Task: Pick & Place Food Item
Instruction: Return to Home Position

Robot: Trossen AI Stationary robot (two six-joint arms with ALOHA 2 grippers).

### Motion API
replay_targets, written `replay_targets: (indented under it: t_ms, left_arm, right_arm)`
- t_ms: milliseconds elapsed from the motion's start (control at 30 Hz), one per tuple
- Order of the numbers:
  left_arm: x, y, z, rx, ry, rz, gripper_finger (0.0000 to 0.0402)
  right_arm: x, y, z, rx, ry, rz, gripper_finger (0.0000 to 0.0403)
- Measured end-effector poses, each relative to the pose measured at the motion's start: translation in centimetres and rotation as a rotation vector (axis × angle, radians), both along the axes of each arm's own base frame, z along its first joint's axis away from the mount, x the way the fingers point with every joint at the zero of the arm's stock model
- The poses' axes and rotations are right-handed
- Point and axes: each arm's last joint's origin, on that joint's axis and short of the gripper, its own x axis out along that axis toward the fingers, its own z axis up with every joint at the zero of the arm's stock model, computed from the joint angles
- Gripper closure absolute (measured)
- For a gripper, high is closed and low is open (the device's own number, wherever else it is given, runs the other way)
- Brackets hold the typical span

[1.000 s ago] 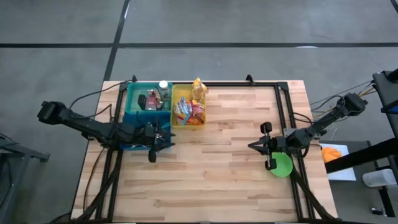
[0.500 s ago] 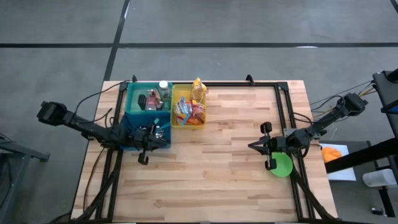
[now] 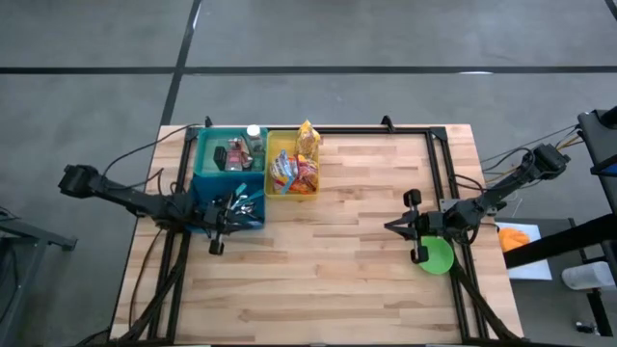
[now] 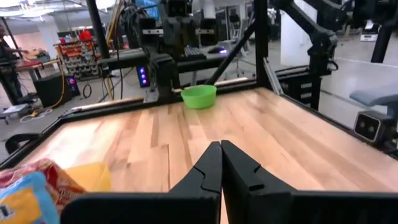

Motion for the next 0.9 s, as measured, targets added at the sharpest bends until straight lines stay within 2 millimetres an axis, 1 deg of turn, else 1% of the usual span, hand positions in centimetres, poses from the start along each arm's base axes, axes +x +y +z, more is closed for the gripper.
replay_targets:
  t_ms: [67,200,467,633,900]
  left_arm:
    - [-0.4,0.1,0.1,0.0,-0.001,0.001,0.0401]
    - [-1.3,0.3,0.8,-0.014,-0.065,0.001,0.0401]
    - [-3.3,0.8,0.6,-0.022,-0.077,-0.002,0.0401]
    - [-3.4,0.8,1.2,-0.024,-0.083,-0.009,0.0401]
    - [-3.4,0.8,1.0,-0.021,-0.065,0.002,0.0401]
  right_arm:
    - [0.0,0.0,0.0,0.0,0.0,0.0,0.039]
    - [0.0,0.0,0.0,0.0,0.0,0.0,0.039]
    - [0.0,0.0,0.0,0.0,0.0,0.0,0.039]
    - [0.0,0.0,-0.1,-0.007,0.01,0.0,0.039]
    - [0.0,0.0,-0.2,-0.009,0.015,0.0,0.039]
